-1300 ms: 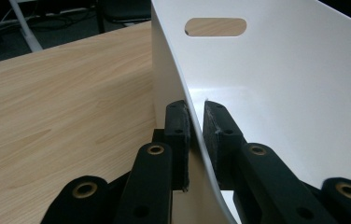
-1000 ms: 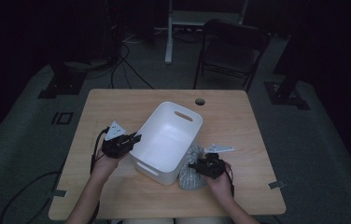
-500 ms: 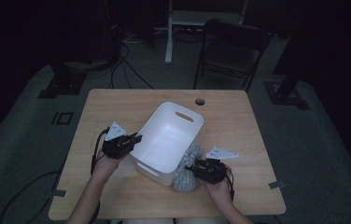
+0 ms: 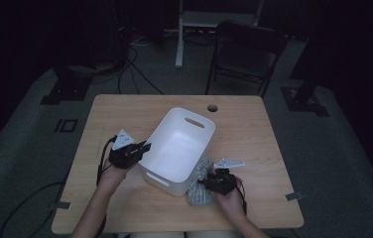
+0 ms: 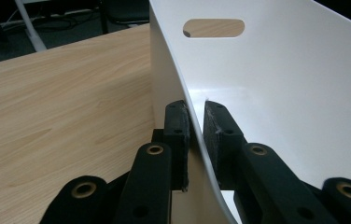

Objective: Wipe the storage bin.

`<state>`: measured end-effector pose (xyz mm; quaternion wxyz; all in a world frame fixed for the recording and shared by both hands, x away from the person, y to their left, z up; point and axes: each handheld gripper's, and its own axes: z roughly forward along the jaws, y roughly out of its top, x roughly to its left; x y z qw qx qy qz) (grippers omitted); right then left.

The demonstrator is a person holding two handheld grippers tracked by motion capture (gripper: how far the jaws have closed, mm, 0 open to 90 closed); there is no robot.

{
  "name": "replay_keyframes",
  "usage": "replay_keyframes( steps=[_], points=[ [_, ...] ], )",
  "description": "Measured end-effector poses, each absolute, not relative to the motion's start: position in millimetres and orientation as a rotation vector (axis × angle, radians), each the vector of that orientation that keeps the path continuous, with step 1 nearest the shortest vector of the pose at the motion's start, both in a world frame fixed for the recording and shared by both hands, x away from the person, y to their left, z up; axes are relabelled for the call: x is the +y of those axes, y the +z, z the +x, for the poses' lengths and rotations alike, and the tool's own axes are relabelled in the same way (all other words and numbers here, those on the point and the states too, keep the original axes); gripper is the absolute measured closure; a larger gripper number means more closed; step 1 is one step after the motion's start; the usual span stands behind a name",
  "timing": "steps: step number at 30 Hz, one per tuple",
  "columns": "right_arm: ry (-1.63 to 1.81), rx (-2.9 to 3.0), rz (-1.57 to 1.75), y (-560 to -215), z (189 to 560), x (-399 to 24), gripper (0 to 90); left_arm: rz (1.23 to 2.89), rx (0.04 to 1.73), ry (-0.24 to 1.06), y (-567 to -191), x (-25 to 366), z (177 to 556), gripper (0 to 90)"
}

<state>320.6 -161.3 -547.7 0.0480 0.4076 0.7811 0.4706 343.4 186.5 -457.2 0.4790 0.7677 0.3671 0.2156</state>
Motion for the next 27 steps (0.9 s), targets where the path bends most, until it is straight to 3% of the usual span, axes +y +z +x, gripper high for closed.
replay_keyframes(
  steps=[7, 16, 27],
  points=[
    [1.414, 2.410, 1.204, -535, 314, -158, 70.0, 1.873, 0.901, 0.538, -457, 186, 343, 79.9],
    [1.644, 2.346, 0.963, -483, 278, -155, 69.5, 1.873, 0.903, 0.543, -457, 186, 343, 79.9],
    [1.538, 2.376, 1.041, -508, 287, -150, 66.5, 1.873, 0.896, 0.535, -457, 185, 342, 80.0]
  ],
)
